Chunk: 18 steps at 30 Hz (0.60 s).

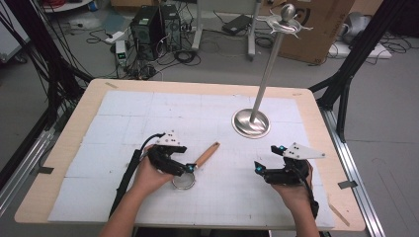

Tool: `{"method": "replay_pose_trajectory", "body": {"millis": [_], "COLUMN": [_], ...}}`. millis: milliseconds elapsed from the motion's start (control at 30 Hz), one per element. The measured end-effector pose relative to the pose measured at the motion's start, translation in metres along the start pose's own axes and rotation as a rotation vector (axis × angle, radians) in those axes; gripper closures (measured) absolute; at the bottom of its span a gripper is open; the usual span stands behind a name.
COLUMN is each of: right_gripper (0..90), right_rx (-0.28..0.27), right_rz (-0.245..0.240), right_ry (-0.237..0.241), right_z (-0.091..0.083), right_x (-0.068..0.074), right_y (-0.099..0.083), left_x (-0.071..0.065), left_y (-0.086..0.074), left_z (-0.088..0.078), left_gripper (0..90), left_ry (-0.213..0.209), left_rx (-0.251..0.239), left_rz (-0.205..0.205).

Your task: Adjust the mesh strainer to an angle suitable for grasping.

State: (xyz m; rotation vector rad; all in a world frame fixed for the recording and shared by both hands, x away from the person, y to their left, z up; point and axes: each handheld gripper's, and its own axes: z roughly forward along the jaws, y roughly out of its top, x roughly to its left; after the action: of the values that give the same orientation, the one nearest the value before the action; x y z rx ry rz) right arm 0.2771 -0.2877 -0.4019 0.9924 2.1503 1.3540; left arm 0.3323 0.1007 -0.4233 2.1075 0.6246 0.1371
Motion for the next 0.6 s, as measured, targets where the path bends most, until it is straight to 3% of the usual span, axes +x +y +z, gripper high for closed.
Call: {"method": "replay_pose_trajectory", "body": {"millis": [133,200,300,400,500,567,600], "right_gripper": [13.4,13.5,13.5,13.6,13.9,13.9,13.9], "right_rx": [-0.004,-0.004,-0.002,-0.003,-0.007,-0.005,-0.003], "right_rz": [0.0,-0.001,-0.002,-0.006,-0.002,-0.002,-0.003], "right_ry": [-0.003,-0.003,-0.001,-0.002,-0.004,-0.003,-0.004], "right_z": [-0.001,-0.001,-0.001,-0.001,-0.002,-0.002,-0.001], "right_x": [0.0,0.0,0.0,0.0,0.0,0.0,0.0], "right_y": [0.0,0.0,0.0,0.0,0.0,0.0,0.0], "left_x": [-0.001,-0.001,-0.002,-0.003,-0.004,-0.004,-0.002], "left_y": [0.005,0.01,0.013,0.013,0.012,0.013,0.013], "left_z": [0.011,0.022,0.029,0.04,0.04,0.039,0.037], "left_gripper": [26.7,27.8,33.2,36.4,45.2,58.6,59.0], "left_ry": [-0.011,-0.009,-0.009,-0.023,-0.016,-0.019,-0.021], "left_rx": [0.036,0.082,0.113,0.175,0.196,0.201,0.205], "left_rz": [-0.004,-0.022,-0.018,-0.013,0.008,0.008,-0.002]}}
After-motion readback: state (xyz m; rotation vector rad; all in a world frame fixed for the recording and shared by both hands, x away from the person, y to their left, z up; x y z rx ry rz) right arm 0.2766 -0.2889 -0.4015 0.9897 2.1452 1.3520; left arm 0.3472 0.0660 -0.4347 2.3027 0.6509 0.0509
